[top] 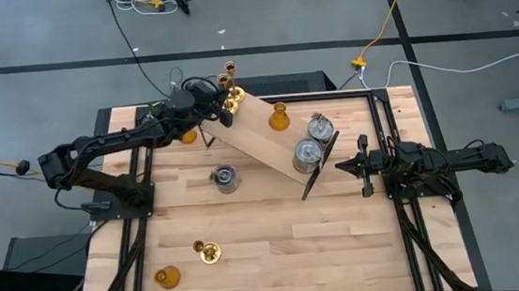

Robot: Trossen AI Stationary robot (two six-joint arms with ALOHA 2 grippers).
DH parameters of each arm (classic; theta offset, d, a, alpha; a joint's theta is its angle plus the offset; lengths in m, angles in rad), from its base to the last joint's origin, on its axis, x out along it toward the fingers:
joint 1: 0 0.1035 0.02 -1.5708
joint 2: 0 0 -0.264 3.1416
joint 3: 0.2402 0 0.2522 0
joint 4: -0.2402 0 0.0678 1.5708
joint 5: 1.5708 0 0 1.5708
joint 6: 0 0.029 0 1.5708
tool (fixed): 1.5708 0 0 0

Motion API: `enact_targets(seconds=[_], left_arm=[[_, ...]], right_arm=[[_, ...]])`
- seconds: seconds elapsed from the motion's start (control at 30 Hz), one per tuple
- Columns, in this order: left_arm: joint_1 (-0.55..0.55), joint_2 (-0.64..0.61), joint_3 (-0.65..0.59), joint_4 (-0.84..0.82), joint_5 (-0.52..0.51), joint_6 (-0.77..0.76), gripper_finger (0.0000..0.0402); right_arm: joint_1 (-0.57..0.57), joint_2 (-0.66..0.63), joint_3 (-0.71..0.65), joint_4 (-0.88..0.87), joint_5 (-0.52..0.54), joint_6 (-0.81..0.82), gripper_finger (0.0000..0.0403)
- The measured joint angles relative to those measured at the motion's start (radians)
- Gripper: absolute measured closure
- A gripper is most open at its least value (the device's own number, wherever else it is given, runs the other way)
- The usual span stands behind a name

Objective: Pick & Place candle stick holders
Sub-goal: Adjust the gold candle holders on the shelf

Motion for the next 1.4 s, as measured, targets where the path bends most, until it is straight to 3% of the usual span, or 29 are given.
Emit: enact_targets(seconds=[1.4], left_arm=[[0.023, 0.001, -0.046, 0.004, -0.034, -0.024, 0.0367]], right_arm=[[0.000, 0.000, 0.000, 0.000, 0.000, 0.000, 0.0400]])
